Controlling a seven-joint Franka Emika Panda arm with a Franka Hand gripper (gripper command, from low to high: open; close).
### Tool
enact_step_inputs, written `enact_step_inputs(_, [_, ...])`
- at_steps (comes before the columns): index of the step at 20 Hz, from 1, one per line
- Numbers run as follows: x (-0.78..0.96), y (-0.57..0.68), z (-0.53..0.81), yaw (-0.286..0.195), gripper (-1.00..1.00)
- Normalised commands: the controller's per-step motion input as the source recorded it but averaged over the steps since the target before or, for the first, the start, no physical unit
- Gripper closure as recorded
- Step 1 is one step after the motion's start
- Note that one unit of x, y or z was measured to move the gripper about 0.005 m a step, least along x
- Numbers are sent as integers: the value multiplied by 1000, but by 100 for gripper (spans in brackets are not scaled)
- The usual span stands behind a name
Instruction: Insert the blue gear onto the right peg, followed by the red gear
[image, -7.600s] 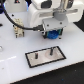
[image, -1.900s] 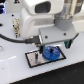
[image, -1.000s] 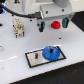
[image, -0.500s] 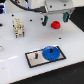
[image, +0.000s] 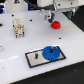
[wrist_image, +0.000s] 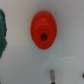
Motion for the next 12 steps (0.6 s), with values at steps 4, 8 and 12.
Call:
enact_step_inputs(4, [-369,99,-420,0,-100])
enact_step_inputs(8, [-370,22,-409,0,-100])
enact_step_inputs(12, [-388,-35,-383,0,-100])
